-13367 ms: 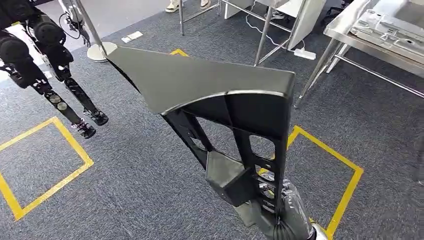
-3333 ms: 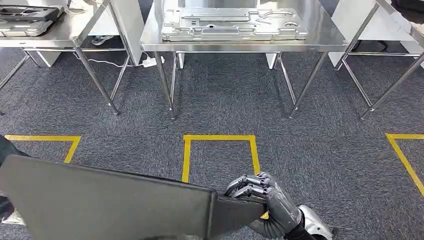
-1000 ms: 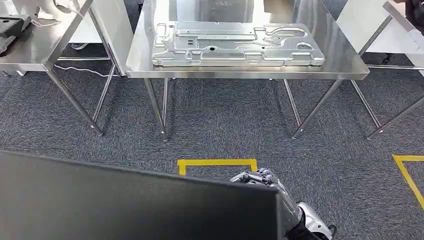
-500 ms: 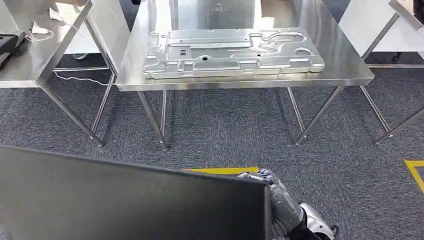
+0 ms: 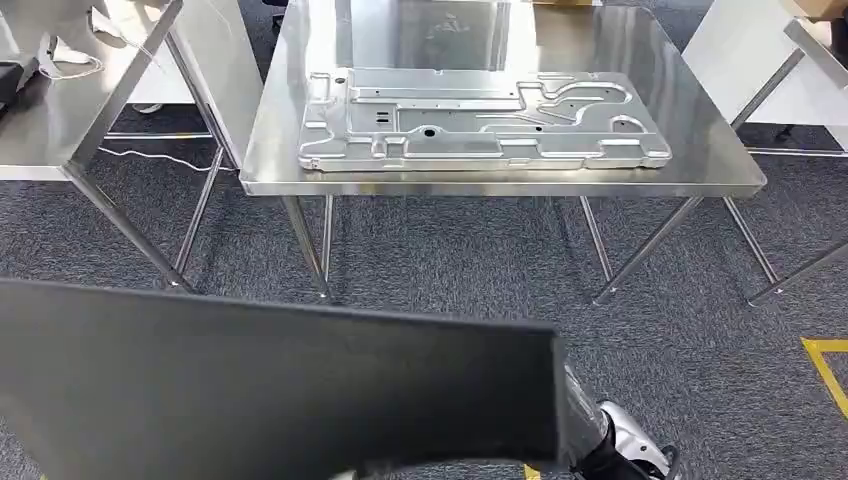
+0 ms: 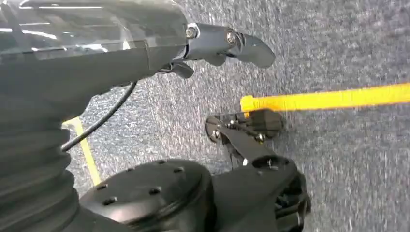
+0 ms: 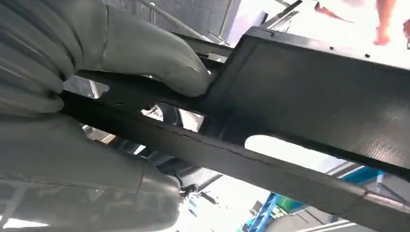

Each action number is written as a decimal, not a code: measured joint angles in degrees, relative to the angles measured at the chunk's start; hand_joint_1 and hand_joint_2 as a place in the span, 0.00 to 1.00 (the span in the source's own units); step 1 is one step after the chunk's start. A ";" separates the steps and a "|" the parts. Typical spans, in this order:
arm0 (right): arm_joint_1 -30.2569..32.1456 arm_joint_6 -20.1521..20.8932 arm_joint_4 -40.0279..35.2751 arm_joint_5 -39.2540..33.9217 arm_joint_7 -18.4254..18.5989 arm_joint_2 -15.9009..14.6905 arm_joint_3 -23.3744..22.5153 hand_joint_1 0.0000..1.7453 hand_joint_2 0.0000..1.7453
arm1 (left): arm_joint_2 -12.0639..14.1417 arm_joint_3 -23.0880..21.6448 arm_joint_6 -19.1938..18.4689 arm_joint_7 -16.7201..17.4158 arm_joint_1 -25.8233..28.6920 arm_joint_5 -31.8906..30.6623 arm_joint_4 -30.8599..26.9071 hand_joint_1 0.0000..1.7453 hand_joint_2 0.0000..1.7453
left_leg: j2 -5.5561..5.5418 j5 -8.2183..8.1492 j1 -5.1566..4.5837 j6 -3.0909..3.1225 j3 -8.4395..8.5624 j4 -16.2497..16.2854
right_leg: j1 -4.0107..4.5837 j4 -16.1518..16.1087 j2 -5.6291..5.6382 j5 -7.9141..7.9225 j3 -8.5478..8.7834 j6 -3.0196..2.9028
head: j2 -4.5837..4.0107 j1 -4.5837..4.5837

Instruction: Take the parts from the cabinet and place them on the table.

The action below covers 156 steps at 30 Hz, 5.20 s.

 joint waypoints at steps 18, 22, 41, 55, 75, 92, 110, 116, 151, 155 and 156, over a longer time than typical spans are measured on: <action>-2.84 -0.02 0.02 1.86 -1.14 0.07 0.70 1.00 1.00 | 0.02 1.27 0.52 -0.17 0.02 1.27 0.00 0.00 1.00 | -0.16 -6.27 -0.36 -2.61 -4.58 13.14 | 0.48 -15.30 0.05 7.53 7.03 -2.75 | 0.00 0.00; -3.70 -0.02 0.20 1.42 -1.57 0.07 0.70 1.00 1.00 | 0.22 1.51 0.57 -0.13 0.06 1.27 0.00 0.00 1.00 | -0.78 0.69 -0.54 -2.07 -1.61 0.15 | 0.58 -15.01 0.32 5.62 8.90 -1.88 | 0.00 0.00; -5.21 -0.24 0.98 0.57 -3.21 0.13 0.59 1.00 1.00 | 0.85 1.55 0.96 -1.03 -0.25 1.31 -0.33 0.00 1.00 | 0.64 -2.55 -0.49 -2.00 6.20 -1.64 | 0.74 -14.99 -0.72 10.83 2.60 -1.69 | 0.00 0.04; -4.23 -1.95 1.35 1.09 -2.51 0.42 -1.66 1.00 1.00 | 1.88 2.36 0.96 -1.36 0.20 1.88 -0.39 0.00 1.00 | 0.27 1.17 -0.87 -0.80 -0.96 -0.12 | 0.66 -14.94 0.17 5.61 9.05 -1.09 | 0.00 -0.02; -4.33 -2.30 0.72 2.97 -0.88 -0.52 -4.28 1.00 1.00 | 1.97 2.49 0.68 -1.99 -0.95 1.70 -0.52 0.00 1.00 | 0.33 -5.68 -0.43 -2.11 4.06 5.44 | 0.47 -15.30 -0.19 10.35 3.83 -2.89 | 0.00 -0.02; -3.98 -2.65 0.22 3.76 -0.11 -1.29 -4.87 1.00 1.00 | 1.90 2.49 0.61 -2.08 -0.70 1.64 -0.50 0.00 1.00 | 0.48 0.61 -0.21 0.26 0.66 -0.73 | 0.33 -1.85 0.06 -0.06 0.86 -0.14 | 0.00 0.02; -7.35 -10.64 -0.31 21.30 9.24 -5.57 -14.14 1.00 1.00 | 1.77 2.47 0.55 -2.91 -0.89 1.33 -0.48 0.00 1.00 | 0.10 -1.10 -0.54 -1.06 3.55 -2.23 | 0.14 -14.99 -0.14 9.84 3.32 -0.37 | 0.00 0.02; -12.64 -15.85 0.94 47.56 19.48 -7.59 -15.19 1.00 1.00 | 1.70 2.43 0.46 -2.88 -1.02 0.57 -0.46 0.00 1.00 | 0.11 -1.05 -0.57 -1.41 3.57 -2.27 | 0.07 -14.94 -0.14 9.87 3.40 -0.39 | 0.00 0.02; -25.78 -21.62 39.08 67.80 25.22 -10.21 5.42 1.00 1.00 | 0.63 -2.27 -0.02 -4.11 -4.06 -2.01 -0.46 0.00 1.00 | -0.05 -1.05 -0.70 -1.40 3.65 -2.09 | -0.03 -15.12 -0.26 9.97 3.71 -0.28 | 0.00 0.02; -24.62 -22.10 39.73 68.22 25.09 -10.21 5.25 1.00 1.00 | 0.52 -2.75 0.37 -4.48 -4.04 -1.95 -0.46 0.00 1.00 | -0.05 -1.05 -0.70 -1.40 3.66 -2.09 | -0.03 -15.12 -0.26 9.97 3.71 -0.28 | 0.00 0.02; -24.22 -22.36 39.76 68.28 25.11 -10.21 5.07 1.00 1.00 | 0.50 -2.82 0.48 -4.59 -4.04 -1.88 -0.46 0.00 1.00 | -0.05 -1.05 -0.70 -1.40 3.66 -2.09 | -0.03 -15.12 -0.26 9.97 3.71 -0.28 | 0.00 0.02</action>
